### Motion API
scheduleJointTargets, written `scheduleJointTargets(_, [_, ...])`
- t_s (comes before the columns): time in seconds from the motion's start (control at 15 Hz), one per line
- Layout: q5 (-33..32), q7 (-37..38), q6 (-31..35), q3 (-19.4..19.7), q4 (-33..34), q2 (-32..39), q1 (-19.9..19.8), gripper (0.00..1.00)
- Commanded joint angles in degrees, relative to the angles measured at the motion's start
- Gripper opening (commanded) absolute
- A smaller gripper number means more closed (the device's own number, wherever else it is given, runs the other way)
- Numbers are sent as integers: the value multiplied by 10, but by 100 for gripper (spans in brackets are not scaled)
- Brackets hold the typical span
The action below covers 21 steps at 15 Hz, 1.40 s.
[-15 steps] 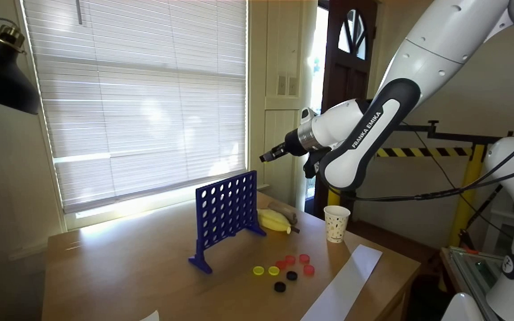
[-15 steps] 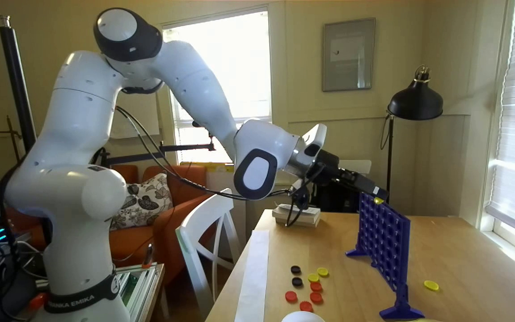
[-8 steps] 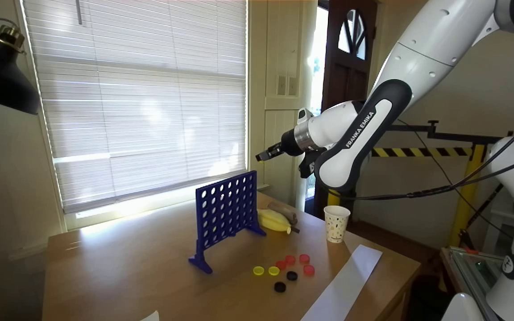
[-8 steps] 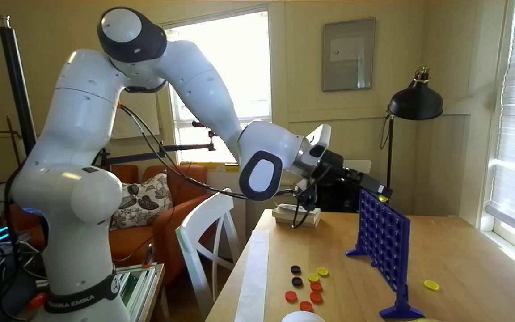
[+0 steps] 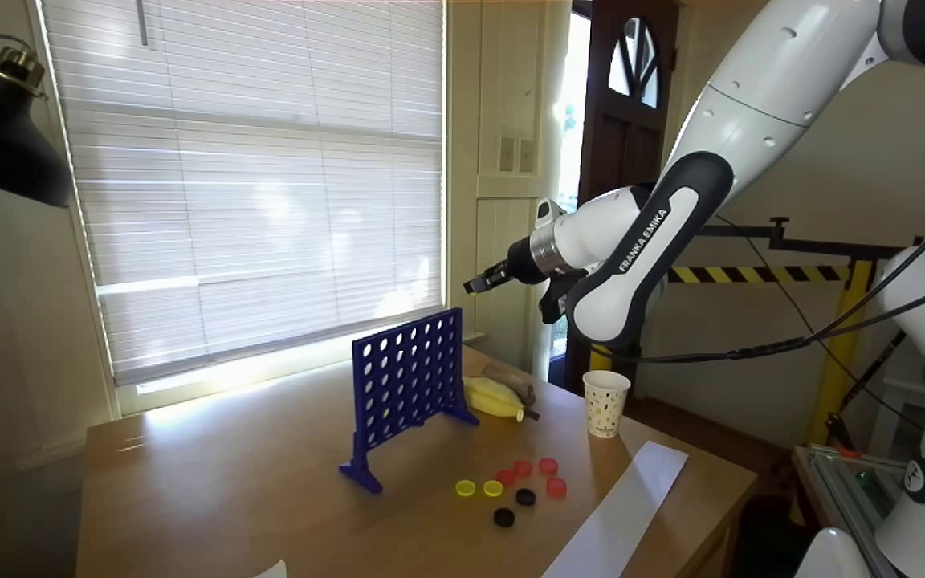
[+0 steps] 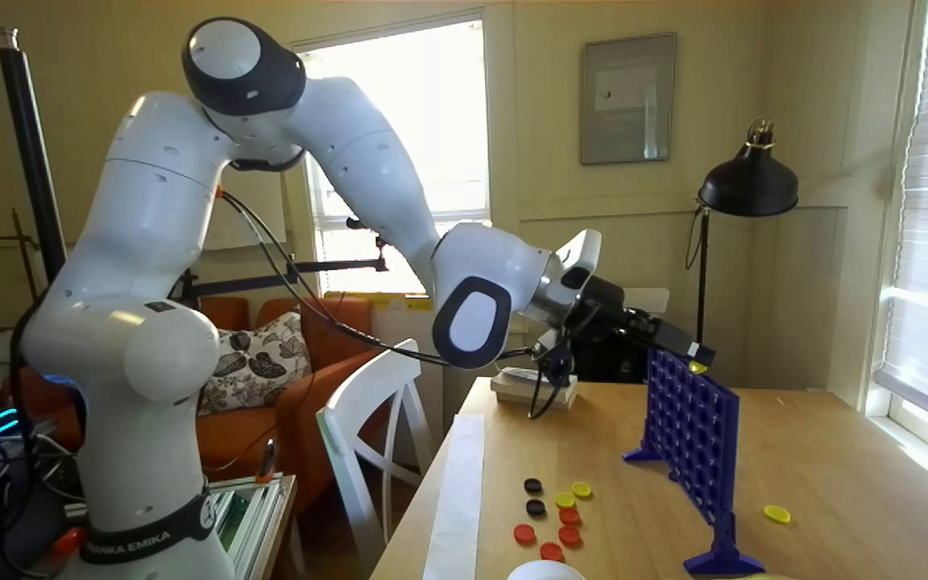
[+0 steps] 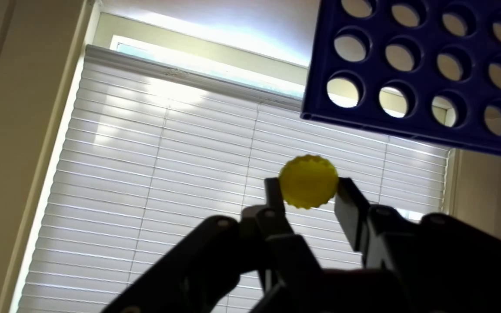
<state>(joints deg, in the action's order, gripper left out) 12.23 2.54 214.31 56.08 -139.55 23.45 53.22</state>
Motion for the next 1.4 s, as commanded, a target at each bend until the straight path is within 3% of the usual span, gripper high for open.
scheduleJointTargets(0.0, [-8,10,18,-10,18,24,-20,10])
scheduleJointTargets(0.13, [-14,16,30,-21,25,33,-32,10])
scheduleJointTargets(0.2, [27,-44,42,-91,32,11,-87,10])
scheduleJointTargets(0.27, [31,-49,51,-111,35,14,-103,10])
scheduleJointTargets(0.6, [26,-92,100,-281,61,12,-270,10])
scheduleJointTargets(0.8, [23,-116,125,-363,73,16,-355,10])
scheduleJointTargets(1.0, [15,-127,136,-412,82,22,-407,10])
scheduleJointTargets(1.33, [11,-138,135,-455,89,24,-445,10])
